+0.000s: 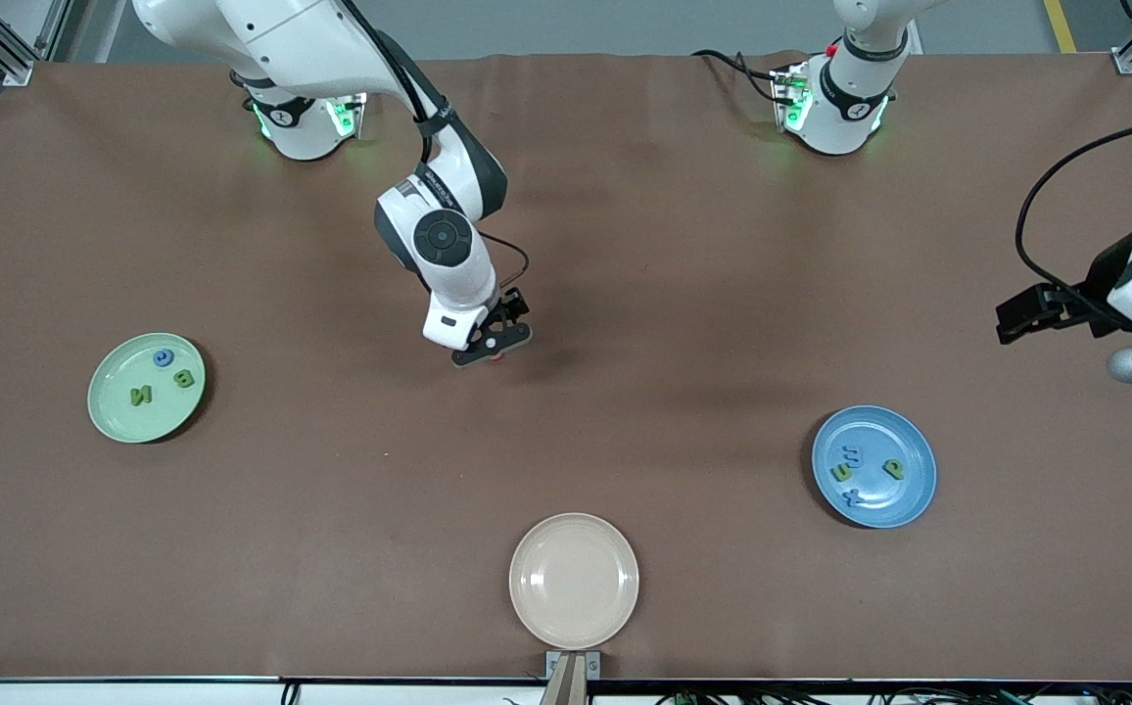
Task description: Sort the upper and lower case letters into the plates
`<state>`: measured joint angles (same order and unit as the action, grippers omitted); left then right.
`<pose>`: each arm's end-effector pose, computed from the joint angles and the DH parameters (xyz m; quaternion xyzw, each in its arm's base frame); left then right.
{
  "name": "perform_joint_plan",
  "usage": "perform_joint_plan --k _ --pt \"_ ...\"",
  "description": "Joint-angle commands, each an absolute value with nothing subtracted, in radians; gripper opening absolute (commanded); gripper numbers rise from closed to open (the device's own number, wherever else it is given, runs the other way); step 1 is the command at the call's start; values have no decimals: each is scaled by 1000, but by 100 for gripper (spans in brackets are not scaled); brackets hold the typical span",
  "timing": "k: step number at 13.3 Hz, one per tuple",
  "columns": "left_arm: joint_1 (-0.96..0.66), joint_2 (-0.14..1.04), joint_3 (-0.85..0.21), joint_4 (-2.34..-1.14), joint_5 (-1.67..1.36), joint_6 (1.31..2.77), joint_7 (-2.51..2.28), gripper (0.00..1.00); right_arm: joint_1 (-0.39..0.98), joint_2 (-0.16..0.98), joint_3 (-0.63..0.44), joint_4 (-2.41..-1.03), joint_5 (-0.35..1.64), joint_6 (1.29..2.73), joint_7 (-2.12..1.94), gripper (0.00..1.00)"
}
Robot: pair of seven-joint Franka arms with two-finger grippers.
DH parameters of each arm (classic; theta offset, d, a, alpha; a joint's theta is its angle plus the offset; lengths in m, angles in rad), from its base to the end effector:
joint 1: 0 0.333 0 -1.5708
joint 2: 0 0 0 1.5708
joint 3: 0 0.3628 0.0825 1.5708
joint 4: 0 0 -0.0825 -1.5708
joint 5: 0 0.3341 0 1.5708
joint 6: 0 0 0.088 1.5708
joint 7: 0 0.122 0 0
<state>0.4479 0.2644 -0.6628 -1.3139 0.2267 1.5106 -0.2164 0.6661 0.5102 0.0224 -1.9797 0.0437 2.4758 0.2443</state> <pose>0.5768 -0.0351 0.6399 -0.9993 -0.0148 0.0004 0.0332 0.4667 0.3830 0.2706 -0.9792 -0.2020 0.0148 0.0137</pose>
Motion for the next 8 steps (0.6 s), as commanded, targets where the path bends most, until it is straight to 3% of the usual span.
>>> perform_joint_plan --k 1,4,8 --pt "436 216 -617 -1345 177 1500 -172 100 680 532 9 -1985 52 2514 236 100" --pt "220 111 -303 -1442 43 1532 -103 100 669 552 8 -1985 52 2552 236 97" --pt "34 12 -91 -1558 14 1565 -43 100 666 569 6 -1976 49 2563 235 75"
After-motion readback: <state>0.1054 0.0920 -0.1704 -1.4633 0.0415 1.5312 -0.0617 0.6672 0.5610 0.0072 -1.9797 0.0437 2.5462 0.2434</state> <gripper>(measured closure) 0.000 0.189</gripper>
